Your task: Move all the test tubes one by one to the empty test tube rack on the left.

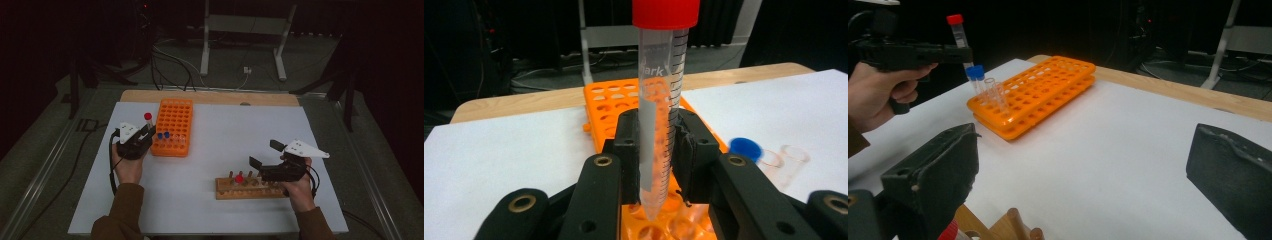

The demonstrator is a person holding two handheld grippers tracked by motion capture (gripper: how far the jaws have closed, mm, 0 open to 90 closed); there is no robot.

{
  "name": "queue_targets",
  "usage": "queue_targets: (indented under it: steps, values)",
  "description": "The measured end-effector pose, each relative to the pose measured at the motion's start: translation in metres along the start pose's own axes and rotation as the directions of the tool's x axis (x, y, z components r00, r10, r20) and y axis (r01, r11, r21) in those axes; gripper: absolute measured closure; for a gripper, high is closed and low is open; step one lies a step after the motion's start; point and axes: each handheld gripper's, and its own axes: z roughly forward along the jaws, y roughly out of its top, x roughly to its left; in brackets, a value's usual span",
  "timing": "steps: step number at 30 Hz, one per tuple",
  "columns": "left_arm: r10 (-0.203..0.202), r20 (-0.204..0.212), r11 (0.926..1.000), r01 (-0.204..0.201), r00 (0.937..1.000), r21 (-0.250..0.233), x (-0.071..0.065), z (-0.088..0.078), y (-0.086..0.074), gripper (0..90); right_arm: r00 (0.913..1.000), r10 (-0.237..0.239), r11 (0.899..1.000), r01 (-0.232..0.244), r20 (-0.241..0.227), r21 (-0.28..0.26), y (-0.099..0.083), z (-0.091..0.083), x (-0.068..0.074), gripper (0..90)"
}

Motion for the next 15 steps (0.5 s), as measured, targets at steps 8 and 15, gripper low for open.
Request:
queue_targets:
  steps: [8,15]
  values:
    - [0.003,-0.012,0.9991,-0.002,0.9999,0.042,0.000,0.016,-0.005,75.0,1.0000,0.002,1.000,-0.002,-0.007,-0.001,-0.001,0.001,0.000,0.6]
    - [0.042,-0.021,0.9924,-0.039,0.9989,0.117,0.000,0.023,-0.017,75.0,0.9999,-0.005,1.000,0.005,-0.015,0.001,-0.001,0.001,0.001,0.6]
